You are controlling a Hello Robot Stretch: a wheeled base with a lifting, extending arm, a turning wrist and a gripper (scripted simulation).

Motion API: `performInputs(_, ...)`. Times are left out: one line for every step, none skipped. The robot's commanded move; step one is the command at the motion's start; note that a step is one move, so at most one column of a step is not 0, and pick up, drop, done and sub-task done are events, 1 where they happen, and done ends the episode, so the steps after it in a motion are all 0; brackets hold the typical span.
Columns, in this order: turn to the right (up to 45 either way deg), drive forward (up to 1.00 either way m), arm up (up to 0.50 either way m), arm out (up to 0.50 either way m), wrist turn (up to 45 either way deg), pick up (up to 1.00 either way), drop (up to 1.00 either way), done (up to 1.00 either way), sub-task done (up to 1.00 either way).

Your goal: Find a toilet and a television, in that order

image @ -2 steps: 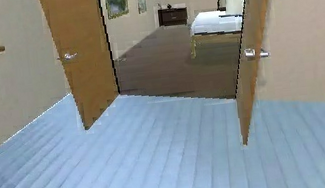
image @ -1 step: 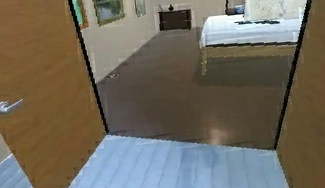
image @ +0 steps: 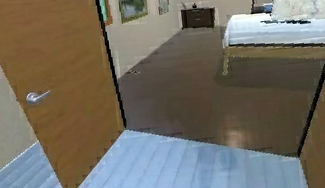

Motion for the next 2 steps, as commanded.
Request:
performInputs(0.0, 0.4, 0.0, 0.0, 0.0, 0.0, 0.0, 0.0, 0.0)
performInputs(27.0, 0.0, 0.0, 0.0, 0.0, 0.0, 0.0, 0.0, 0.0)
